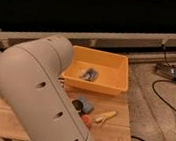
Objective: Wipe table surface with brush
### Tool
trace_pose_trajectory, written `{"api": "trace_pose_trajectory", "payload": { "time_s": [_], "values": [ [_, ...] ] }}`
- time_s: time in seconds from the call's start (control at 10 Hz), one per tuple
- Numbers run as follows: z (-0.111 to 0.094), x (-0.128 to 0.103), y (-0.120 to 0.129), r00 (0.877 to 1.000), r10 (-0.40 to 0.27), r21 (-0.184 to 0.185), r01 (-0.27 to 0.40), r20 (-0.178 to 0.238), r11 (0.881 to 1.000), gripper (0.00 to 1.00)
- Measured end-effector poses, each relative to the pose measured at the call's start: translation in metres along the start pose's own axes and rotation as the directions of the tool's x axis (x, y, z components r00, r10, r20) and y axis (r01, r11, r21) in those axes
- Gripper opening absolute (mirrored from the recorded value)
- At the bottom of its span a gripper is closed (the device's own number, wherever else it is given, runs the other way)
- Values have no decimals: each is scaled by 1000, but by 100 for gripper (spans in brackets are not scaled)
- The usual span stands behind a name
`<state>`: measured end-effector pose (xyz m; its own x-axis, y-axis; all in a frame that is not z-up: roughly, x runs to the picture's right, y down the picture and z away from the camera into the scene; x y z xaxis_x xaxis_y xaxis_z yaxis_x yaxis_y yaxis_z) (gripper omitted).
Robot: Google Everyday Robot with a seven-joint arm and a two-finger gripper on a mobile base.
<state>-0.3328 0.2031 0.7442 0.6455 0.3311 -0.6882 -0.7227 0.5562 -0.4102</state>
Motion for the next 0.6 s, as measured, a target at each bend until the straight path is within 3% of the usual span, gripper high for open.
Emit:
{"api": "trace_pose_trajectory", "payload": {
  "time_s": [0.3, 0.6],
  "values": [
    [25, 14, -39, 996, 77, -27, -78, -47, 997, 6],
    [44, 50, -54, 994, 87, -58, -91, -68, 994, 6]
  ]
}}
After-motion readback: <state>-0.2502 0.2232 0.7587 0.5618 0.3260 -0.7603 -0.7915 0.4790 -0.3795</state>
